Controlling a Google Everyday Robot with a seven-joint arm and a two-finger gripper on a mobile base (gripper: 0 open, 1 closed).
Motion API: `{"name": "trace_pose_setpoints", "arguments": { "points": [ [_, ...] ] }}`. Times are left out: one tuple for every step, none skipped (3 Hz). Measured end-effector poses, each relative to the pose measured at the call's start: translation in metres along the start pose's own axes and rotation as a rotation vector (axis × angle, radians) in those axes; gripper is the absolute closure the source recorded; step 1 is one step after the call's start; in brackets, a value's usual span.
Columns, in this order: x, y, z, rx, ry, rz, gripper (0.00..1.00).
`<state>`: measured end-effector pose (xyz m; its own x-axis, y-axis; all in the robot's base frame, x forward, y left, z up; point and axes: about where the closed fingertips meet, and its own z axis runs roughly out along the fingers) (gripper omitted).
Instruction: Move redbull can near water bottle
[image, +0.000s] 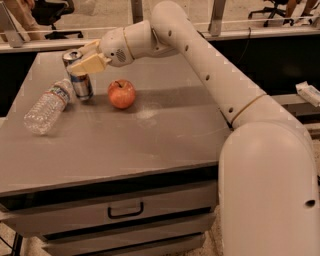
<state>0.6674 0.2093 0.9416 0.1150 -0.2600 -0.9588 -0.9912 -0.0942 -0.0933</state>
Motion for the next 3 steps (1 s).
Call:
{"name": "trace_pose_setpoints", "arguments": {
  "points": [
    [0.0058,0.0037,0.0028,-0.011,0.002,-0.012,0.37],
    [0.0079,0.0072,0.0043,-0.033,-0.006,-0.013,0.13],
    [0.0084,0.0082,0.0038,-0.042,-0.014,-0.005,0.00]
  ]
}}
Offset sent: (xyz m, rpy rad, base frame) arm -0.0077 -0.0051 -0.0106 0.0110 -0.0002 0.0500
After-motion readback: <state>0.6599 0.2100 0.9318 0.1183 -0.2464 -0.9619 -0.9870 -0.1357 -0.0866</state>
